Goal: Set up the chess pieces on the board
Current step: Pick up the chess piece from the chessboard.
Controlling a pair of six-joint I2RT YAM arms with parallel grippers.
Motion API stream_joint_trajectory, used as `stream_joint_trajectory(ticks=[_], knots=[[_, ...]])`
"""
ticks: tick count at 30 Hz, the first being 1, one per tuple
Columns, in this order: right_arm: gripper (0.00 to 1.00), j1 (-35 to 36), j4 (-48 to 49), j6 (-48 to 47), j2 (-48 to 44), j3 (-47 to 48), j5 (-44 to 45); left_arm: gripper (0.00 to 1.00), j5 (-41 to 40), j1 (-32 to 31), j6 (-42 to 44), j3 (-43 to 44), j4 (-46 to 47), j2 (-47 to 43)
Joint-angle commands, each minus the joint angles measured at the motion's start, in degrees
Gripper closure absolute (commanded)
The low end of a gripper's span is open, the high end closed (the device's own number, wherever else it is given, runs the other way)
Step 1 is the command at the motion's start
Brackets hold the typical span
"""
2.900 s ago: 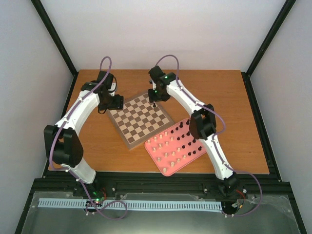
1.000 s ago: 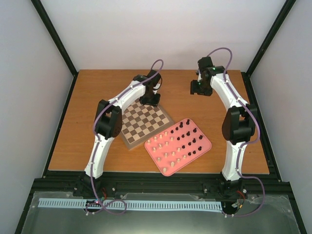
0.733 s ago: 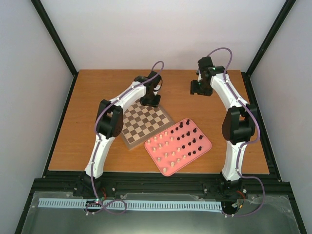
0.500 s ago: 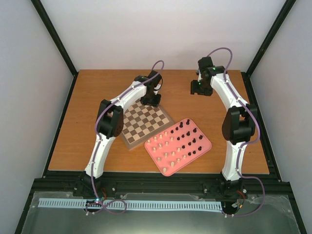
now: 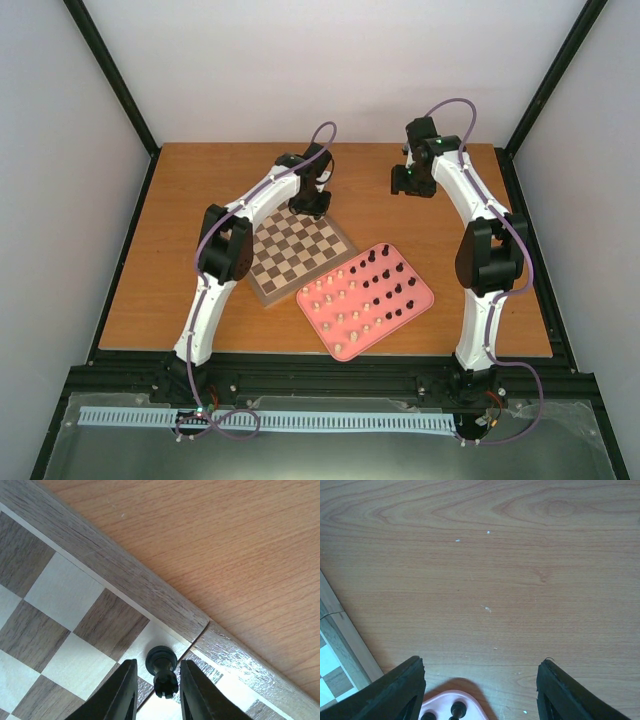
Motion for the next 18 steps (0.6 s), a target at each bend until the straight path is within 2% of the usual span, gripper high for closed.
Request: stream_joint_trajectory(ticks=[1,10,18], knots=[[0.39,-0.52,-0.21,-0.30,-0.29,-0.49,0.79,0.75,0.46,0.27,0.07,2.28,-0.35,0.69],[0.39,-0.52,-0.18,-0.14,-0.21,-0.55,0.86,0.77,0.89,0.27,0.07,2.28,-0.35,1.04],[0.38,-0.56,-0.16,-0.16,-0.03,-0.67,0.94,0.89,1.07,0.27,0.03,2.69,-0.09,1.30]])
